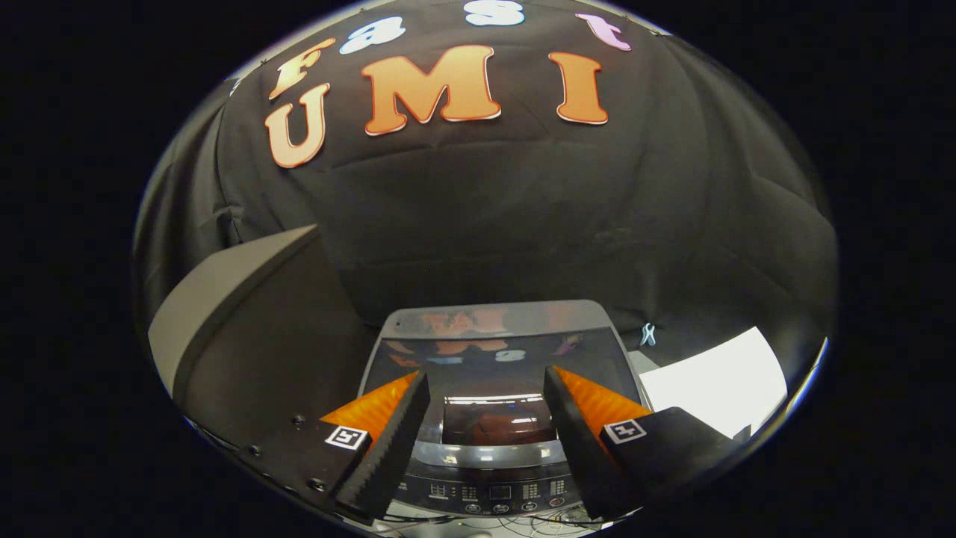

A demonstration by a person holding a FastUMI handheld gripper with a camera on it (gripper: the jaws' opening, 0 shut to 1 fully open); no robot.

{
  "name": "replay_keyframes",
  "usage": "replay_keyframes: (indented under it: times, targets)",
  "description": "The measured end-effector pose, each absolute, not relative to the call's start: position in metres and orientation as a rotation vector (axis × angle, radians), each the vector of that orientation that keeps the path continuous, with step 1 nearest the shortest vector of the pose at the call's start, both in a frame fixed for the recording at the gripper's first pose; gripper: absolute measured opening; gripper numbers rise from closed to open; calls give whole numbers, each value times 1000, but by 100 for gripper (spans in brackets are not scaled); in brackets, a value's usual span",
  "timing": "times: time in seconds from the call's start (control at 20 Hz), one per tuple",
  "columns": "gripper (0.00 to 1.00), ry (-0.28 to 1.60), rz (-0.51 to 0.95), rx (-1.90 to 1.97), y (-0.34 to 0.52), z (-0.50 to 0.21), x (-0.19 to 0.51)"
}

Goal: Put the clothes into the washing machine and then close the washing machine lid.

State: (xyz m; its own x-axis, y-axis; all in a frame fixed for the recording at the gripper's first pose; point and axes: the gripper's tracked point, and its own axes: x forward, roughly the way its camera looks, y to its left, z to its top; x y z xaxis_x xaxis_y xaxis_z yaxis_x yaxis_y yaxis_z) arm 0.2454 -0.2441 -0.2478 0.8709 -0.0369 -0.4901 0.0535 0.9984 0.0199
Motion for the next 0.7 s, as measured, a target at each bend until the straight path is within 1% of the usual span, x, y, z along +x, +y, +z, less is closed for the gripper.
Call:
replay_keyframes:
  times: [0.3,0.7]
  targets:
    - [99,408,-62,-10,-237,-180,231]
    - [99,193,-67,-54,-201,-53,204]
